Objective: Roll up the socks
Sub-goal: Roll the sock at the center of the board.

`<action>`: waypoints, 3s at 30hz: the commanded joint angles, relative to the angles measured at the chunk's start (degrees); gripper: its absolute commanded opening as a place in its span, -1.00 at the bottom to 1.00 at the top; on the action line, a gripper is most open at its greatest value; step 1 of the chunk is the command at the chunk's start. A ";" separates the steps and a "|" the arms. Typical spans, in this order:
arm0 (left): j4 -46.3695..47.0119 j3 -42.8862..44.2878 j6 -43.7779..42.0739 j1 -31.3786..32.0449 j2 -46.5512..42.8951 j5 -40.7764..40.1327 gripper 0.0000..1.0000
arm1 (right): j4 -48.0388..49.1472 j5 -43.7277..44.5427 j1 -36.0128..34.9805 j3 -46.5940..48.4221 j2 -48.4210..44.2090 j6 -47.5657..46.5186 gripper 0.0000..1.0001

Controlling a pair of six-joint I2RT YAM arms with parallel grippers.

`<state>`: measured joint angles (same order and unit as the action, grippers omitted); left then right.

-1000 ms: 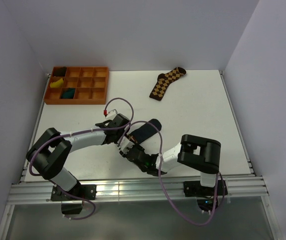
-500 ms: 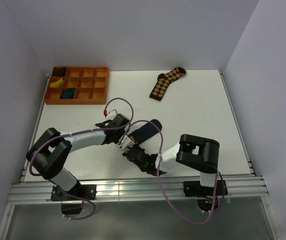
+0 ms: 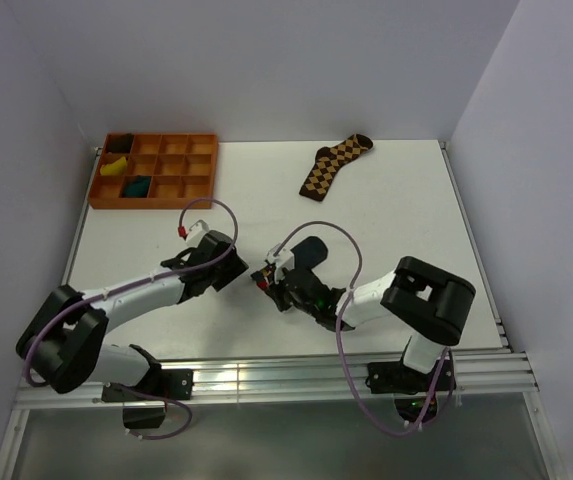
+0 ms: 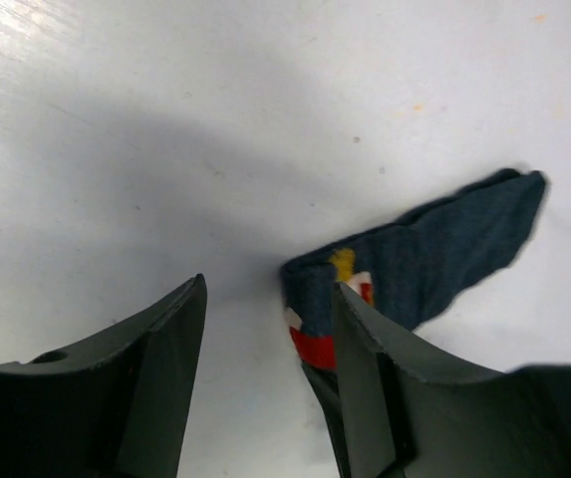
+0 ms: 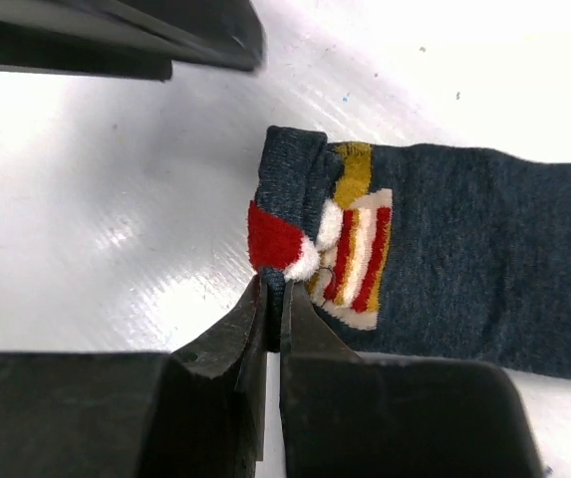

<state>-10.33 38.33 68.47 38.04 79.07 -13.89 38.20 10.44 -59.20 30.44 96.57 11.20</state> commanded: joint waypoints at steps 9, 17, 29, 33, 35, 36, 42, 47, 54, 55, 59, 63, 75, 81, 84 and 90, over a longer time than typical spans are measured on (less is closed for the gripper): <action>14.53 -6.51 2.55 -0.25 -6.03 3.25 0.13 | 3.54 -29.58 14.72 -2.31 2.83 16.72 -1.00; 20.52 -9.23 3.16 -0.07 -3.66 6.07 0.11 | 14.53 -40.05 22.81 -5.91 7.48 28.78 -1.00; 22.36 -6.69 2.64 2.39 2.40 6.42 0.08 | 31.50 -45.50 28.88 -10.48 17.94 46.81 -1.00; 23.33 -6.07 2.37 2.74 4.60 6.60 0.06 | 32.03 -46.03 29.05 -10.22 18.30 47.68 -1.00; 24.21 -6.16 2.46 2.83 5.57 6.68 0.05 | 31.07 -46.12 29.05 -9.87 18.39 47.42 -1.00; 24.82 -6.33 2.55 2.91 5.75 6.77 0.05 | 30.71 -46.03 29.05 -9.70 18.39 47.25 -1.00; 29.31 -6.95 2.46 3.18 6.89 7.30 0.04 | 29.48 -45.94 29.05 -9.52 18.47 47.33 -1.00; 31.68 -7.30 2.46 3.53 7.77 8.27 0.04 | 29.57 -46.03 29.32 -9.43 18.65 47.60 -1.00; 30.02 -5.37 2.20 4.23 11.02 8.70 -0.09 | 29.57 -46.30 29.49 -9.43 18.65 48.12 -1.00; 29.58 -5.11 2.28 4.32 11.89 8.70 -0.14 | 29.48 -46.30 29.49 -9.43 18.65 48.21 -1.00; 28.52 -3.70 1.93 4.67 13.74 8.88 -0.24 | 28.69 -46.21 29.49 -9.26 18.47 47.77 -1.00; 27.47 -2.21 1.50 4.94 14.89 8.53 -0.26 | 27.20 -46.03 29.49 -8.73 18.39 46.72 -1.00; 21.68 0.61 0.27 5.73 17.26 7.13 -0.69 | 17.45 -43.49 29.49 -7.67 12.51 40.57 -0.96; 11.94 3.42 -1.49 5.90 15.24 1.95 -0.99 | 3.49 -37.61 29.14 -5.92 2.33 31.27 -0.51; 6.92 5.35 -2.28 6.52 13.67 -2.71 -0.99 | -4.61 -32.87 27.65 -4.60 -3.21 25.46 -0.32; -1.97 7.73 -2.11 8.45 11.64 -7.64 -0.99 | -11.03 -26.71 25.37 -4.16 -13.67 16.59 -0.19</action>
<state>-3.25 44.36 68.03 45.65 92.40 -16.12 33.63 -22.65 -32.58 24.49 87.83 36.32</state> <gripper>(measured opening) 0.033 0.392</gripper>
